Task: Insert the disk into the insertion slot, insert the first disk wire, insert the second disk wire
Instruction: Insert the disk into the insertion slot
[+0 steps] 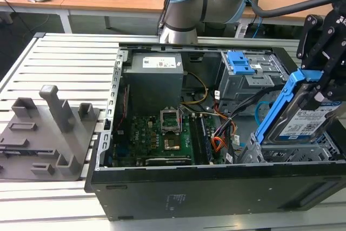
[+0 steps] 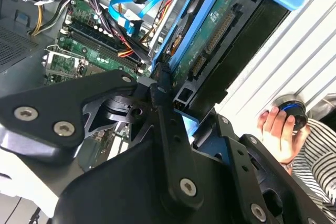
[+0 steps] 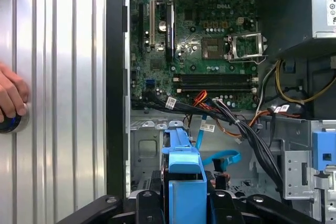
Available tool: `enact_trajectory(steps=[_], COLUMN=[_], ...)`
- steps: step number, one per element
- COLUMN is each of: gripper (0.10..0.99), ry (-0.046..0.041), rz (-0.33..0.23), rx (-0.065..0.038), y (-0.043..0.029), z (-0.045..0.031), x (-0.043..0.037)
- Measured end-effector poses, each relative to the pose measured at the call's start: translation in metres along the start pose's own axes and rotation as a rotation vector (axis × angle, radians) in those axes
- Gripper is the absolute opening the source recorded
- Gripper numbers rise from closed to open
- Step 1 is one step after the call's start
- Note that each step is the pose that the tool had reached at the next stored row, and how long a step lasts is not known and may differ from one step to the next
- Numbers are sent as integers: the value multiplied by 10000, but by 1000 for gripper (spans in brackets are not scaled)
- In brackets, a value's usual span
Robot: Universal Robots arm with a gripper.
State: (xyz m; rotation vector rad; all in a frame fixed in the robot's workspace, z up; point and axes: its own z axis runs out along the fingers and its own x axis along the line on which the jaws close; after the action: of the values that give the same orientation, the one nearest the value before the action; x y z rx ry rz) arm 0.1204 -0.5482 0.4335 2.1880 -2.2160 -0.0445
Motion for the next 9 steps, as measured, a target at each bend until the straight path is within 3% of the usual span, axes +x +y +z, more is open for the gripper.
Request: enact_trajectory(steps=[3,9], gripper=[365,365], ry=[3,2], rz=[0,0], rx=[0,0], y=[-3,-5], z=[65,122], x=[0,0])
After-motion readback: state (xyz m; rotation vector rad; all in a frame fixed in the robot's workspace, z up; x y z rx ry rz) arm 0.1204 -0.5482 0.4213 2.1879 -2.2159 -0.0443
